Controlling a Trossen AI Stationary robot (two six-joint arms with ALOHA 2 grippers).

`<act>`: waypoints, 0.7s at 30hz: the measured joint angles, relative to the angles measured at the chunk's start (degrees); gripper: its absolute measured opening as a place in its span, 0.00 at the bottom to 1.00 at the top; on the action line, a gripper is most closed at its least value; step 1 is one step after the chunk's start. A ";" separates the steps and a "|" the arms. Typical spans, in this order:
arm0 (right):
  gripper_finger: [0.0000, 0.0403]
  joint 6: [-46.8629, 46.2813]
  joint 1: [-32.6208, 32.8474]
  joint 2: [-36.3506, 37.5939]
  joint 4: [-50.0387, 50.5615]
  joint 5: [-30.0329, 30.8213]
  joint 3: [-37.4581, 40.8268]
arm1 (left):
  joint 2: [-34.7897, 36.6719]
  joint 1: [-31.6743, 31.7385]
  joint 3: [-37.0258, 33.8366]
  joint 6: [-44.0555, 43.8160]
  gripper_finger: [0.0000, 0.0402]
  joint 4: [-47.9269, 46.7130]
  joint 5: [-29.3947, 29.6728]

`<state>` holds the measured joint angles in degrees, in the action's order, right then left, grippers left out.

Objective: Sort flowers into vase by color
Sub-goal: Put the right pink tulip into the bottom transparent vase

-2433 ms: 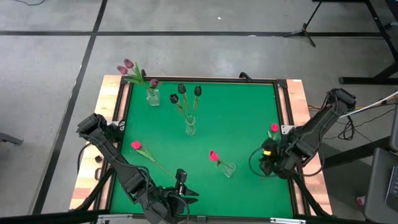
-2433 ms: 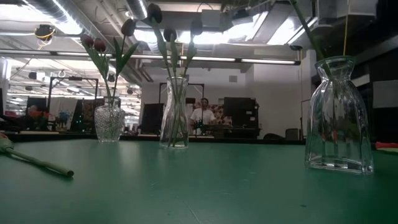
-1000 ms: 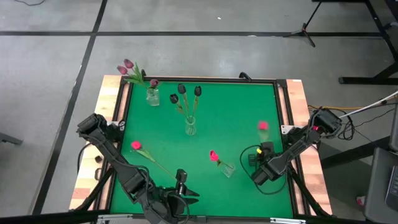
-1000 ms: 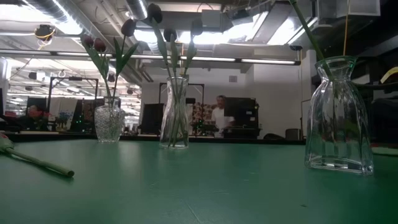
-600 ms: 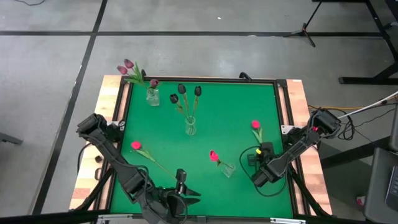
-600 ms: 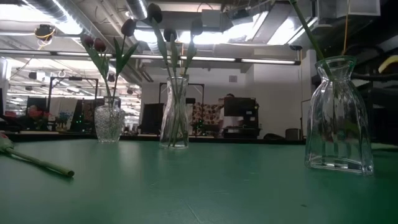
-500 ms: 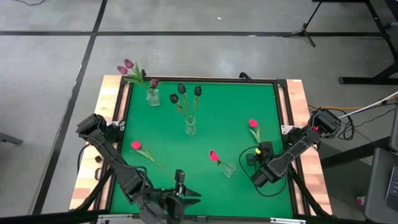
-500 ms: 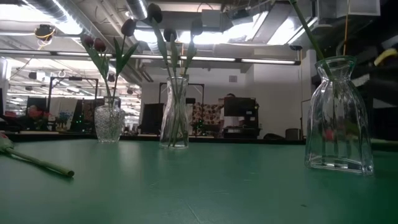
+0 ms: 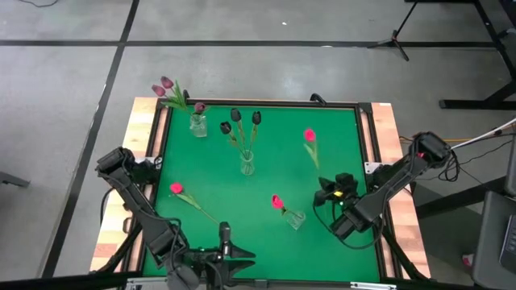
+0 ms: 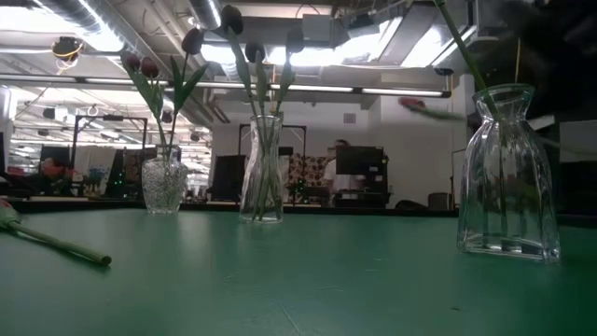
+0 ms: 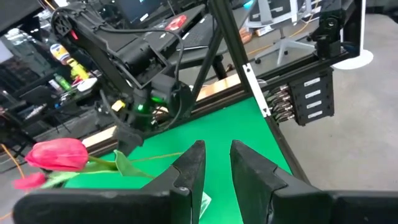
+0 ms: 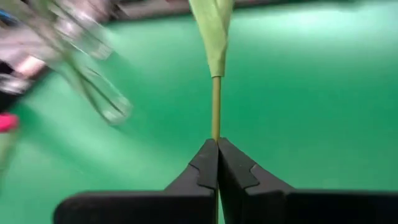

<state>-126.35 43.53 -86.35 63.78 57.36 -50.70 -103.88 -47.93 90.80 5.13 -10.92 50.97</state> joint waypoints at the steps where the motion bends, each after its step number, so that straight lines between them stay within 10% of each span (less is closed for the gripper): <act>1: 0.00 0.89 0.02 0.11 -0.71 2.60 0.00 | 0.00 -0.04 0.00 0.00 0.18 -0.05 0.26; 11: 0.00 2.24 6.65 0.00 -2.81 31.95 0.00 | 0.02 0.01 0.00 -0.11 0.18 -1.05 0.58; 21: 0.00 16.91 6.64 0.00 -16.12 31.20 0.00 | 0.02 0.79 0.00 -0.04 0.18 -1.09 0.65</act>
<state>-109.44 50.17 -86.35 47.65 88.56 -50.70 -103.85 -47.14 90.80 5.08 -12.01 51.62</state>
